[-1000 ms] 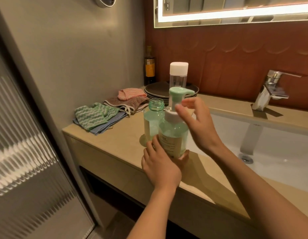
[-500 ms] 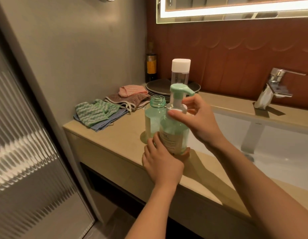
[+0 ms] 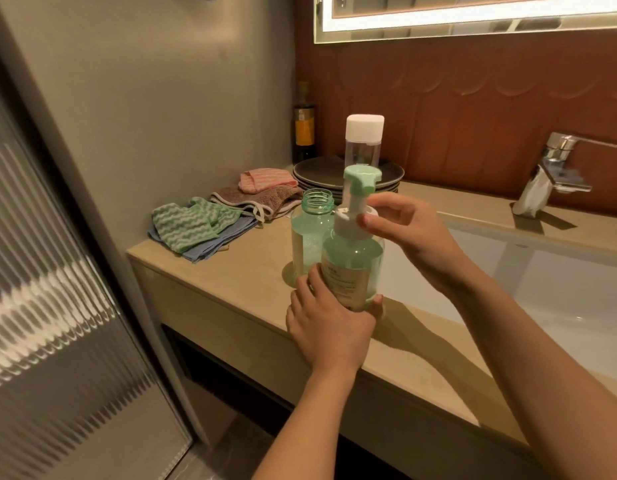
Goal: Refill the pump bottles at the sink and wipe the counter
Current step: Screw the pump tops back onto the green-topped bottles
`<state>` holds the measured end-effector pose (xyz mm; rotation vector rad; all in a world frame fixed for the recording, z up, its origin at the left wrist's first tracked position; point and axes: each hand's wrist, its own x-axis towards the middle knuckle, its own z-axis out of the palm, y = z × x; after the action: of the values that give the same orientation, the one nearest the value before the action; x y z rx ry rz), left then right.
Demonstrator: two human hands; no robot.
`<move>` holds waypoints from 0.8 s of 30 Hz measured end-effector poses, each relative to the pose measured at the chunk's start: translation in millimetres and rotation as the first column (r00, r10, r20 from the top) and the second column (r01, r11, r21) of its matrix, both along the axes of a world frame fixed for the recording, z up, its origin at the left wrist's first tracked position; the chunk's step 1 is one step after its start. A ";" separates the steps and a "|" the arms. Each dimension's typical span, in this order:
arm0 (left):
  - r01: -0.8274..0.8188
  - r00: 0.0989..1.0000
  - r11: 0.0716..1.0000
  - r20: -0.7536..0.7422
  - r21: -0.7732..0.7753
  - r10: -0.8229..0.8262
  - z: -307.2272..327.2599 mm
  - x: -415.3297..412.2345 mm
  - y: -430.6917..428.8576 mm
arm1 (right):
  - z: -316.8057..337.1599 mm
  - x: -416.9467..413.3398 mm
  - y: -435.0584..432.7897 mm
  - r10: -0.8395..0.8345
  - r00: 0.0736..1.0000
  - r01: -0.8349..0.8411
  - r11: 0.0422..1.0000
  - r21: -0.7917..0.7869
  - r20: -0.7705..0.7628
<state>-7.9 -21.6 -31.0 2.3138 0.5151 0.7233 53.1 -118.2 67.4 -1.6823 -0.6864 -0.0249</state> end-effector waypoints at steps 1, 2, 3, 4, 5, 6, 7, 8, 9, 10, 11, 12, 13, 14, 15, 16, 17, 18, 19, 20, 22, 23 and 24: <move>-0.001 1.000 1.000 0.000 0.001 0.001 -0.3 0.1 0.1 | -2.3 0.3 2.2 -0.058 0.998 0.058 0.998 0.013 0.006; -0.003 1.000 1.000 -0.002 0.003 0.003 0.0 -0.2 -0.1 | -3.7 -1.0 5.3 -0.112 0.994 0.112 0.994 0.021 0.005; -0.003 1.000 1.000 -0.004 0.004 0.003 0.0 -0.3 0.0 | -5.5 -2.8 8.7 -0.159 0.987 0.159 0.987 0.021 0.012; -0.003 1.000 1.000 -0.008 0.006 0.003 0.0 -0.4 0.4 | -6.7 -4.9 11.9 -0.202 0.979 0.202 0.979 0.015 0.024; -0.003 1.000 1.000 -0.015 0.010 0.003 -0.3 -0.2 0.7 | -7.5 -6.5 14.6 -0.248 0.968 0.248 0.969 0.005 0.046; 0.000 1.000 1.000 -0.023 0.015 0.001 -1.0 0.1 0.9 | -7.2 -9.0 17.0 -0.289 0.955 0.290 0.957 -0.006 0.069; 0.002 1.000 1.000 -0.028 0.018 -0.001 -1.7 0.4 2.1 | -7.8 -9.6 19.0 -0.314 0.945 0.318 0.948 -0.022 0.094; 0.005 0.999 1.000 -0.034 0.021 -0.005 -2.1 0.2 2.1 | -7.1 -11.1 18.6 -0.313 0.943 0.319 0.947 -0.045 0.110; 0.008 0.999 1.000 -0.036 0.021 -0.008 -2.0 -0.3 2.3 | -6.5 -10.5 17.4 -0.273 0.955 0.282 0.957 -0.072 0.113; 0.011 0.999 1.000 -0.037 0.019 -0.011 -1.9 -0.7 2.5 | -5.2 -9.5 15.8 -0.194 0.976 0.203 0.975 -0.094 0.095; 0.016 0.999 1.000 -0.038 0.018 -0.015 -1.8 -1.1 2.6 | -3.6 -8.7 13.9 -0.087 0.994 0.093 0.990 -0.108 0.061; 0.017 0.999 1.000 -0.041 0.019 -0.016 -0.9 -1.6 2.3 | -1.3 -8.3 11.5 0.019 1.000 -0.016 0.993 -0.117 0.023; 0.016 0.999 1.000 -0.043 0.023 -0.015 -0.8 -1.6 2.0 | 1.0 -7.9 8.9 0.097 0.995 -0.097 0.987 -0.125 -0.001; 0.014 0.999 1.000 -0.042 0.022 -0.013 -0.5 -1.6 1.7 | 3.5 -7.4 6.7 0.137 0.990 -0.138 0.981 -0.134 -0.015; 0.011 0.999 1.000 -0.040 0.017 -0.011 0.0 -1.5 1.4 | 5.1 -6.4 5.1 0.133 0.991 -0.134 0.981 -0.143 -0.013; 0.007 0.999 1.000 -0.034 0.016 -0.006 0.3 -1.3 1.0 | 6.0 -6.1 4.0 0.098 0.995 -0.095 0.984 -0.153 0.012; -0.001 1.000 1.000 -0.029 0.020 0.001 0.4 -1.0 0.6 | 5.8 -5.5 3.8 0.035 0.998 -0.025 0.986 -0.162 0.058; -0.009 1.000 1.000 -0.025 0.028 0.010 0.8 -0.8 0.5 | 5.2 -5.2 4.8 -0.036 0.993 0.055 0.984 -0.167 0.112; -0.015 1.000 0.999 -0.023 0.035 0.016 0.3 -0.3 0.5 | 3.3 -5.0 6.9 -0.111 0.981 0.137 0.977 -0.165 0.161; -0.021 0.999 0.999 -0.025 0.041 0.022 -0.8 0.4 0.5 | 1.4 -5.2 10.6 -0.186 0.963 0.217 0.963 -0.156 0.193; -0.029 0.999 0.998 -0.035 0.049 0.030 -4.2 2.4 1.3 | -2.9 -7.3 20.2 -0.304 0.926 0.335 0.935 -0.118 0.225; -0.032 0.999 0.998 -0.037 0.057 0.034 -5.4 3.2 2.1 | -5.4 -8.2 25.3 -0.342 0.913 0.371 0.923 -0.105 0.224; -0.031 0.999 0.998 -0.042 0.063 0.033 -6.3 3.6 2.3 | -7.1 -9.6 29.5 -0.373 0.900 0.403 0.909 -0.105 0.226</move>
<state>-4.3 -19.2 -37.3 2.3880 0.5575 0.7158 43.6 -88.8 60.3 -1.9592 -0.4974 -0.4450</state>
